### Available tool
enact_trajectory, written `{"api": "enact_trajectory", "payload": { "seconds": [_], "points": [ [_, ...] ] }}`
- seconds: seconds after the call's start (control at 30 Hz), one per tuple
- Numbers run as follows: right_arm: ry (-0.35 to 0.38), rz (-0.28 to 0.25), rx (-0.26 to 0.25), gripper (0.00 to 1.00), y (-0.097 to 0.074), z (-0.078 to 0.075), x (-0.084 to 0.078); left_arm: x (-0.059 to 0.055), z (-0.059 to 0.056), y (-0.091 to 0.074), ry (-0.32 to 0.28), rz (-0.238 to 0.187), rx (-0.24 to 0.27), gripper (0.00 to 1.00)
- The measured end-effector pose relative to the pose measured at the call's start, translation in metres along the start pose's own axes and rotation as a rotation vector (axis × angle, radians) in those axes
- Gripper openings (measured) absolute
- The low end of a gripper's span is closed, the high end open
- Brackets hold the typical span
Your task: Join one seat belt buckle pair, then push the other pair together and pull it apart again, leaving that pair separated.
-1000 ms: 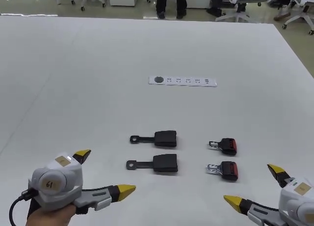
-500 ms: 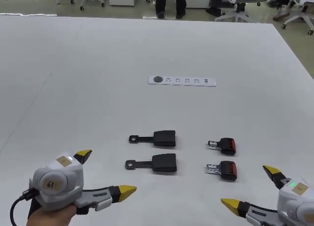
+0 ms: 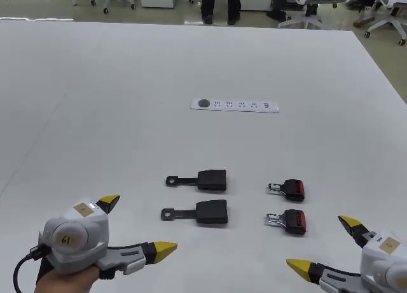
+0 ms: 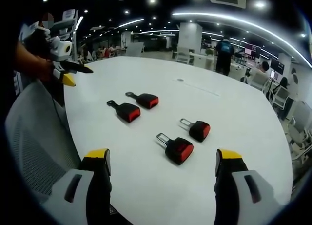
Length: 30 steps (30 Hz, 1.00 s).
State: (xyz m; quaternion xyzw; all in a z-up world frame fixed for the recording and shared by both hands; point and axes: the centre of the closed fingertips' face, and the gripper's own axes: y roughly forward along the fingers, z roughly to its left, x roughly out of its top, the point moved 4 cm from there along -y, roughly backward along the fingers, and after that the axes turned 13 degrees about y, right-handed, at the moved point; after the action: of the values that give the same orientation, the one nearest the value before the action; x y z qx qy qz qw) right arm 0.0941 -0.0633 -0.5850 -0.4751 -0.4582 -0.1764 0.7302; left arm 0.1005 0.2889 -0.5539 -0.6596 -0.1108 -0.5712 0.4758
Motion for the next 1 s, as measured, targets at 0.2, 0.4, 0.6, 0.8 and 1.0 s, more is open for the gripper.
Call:
{"api": "enact_trajectory", "payload": {
  "seconds": [0.2, 0.4, 0.6, 0.8, 1.0],
  "points": [
    [0.007, 0.006, 0.015, 0.90, 0.001, 0.001, 0.001, 0.001, 0.000, 0.003, 0.009, 0.001, -0.011, 1.00],
    [-0.005, -0.003, 0.032, 0.88, 0.003, -0.001, 0.004, 0.003, -0.004, 0.006, 0.014, 0.002, -0.027, 1.00],
    [0.000, 0.008, 0.049, 0.88, 0.006, -0.002, 0.002, 0.004, -0.004, 0.010, 0.014, 0.002, -0.034, 1.00],
    [0.003, 0.014, 0.058, 0.87, 0.010, -0.004, 0.000, 0.003, -0.006, 0.015, 0.024, 0.014, -0.049, 1.00],
    [-0.001, 0.029, 0.060, 0.86, 0.015, -0.010, 0.000, 0.006, -0.008, 0.021, 0.021, 0.022, -0.065, 1.00]
  ]
}}
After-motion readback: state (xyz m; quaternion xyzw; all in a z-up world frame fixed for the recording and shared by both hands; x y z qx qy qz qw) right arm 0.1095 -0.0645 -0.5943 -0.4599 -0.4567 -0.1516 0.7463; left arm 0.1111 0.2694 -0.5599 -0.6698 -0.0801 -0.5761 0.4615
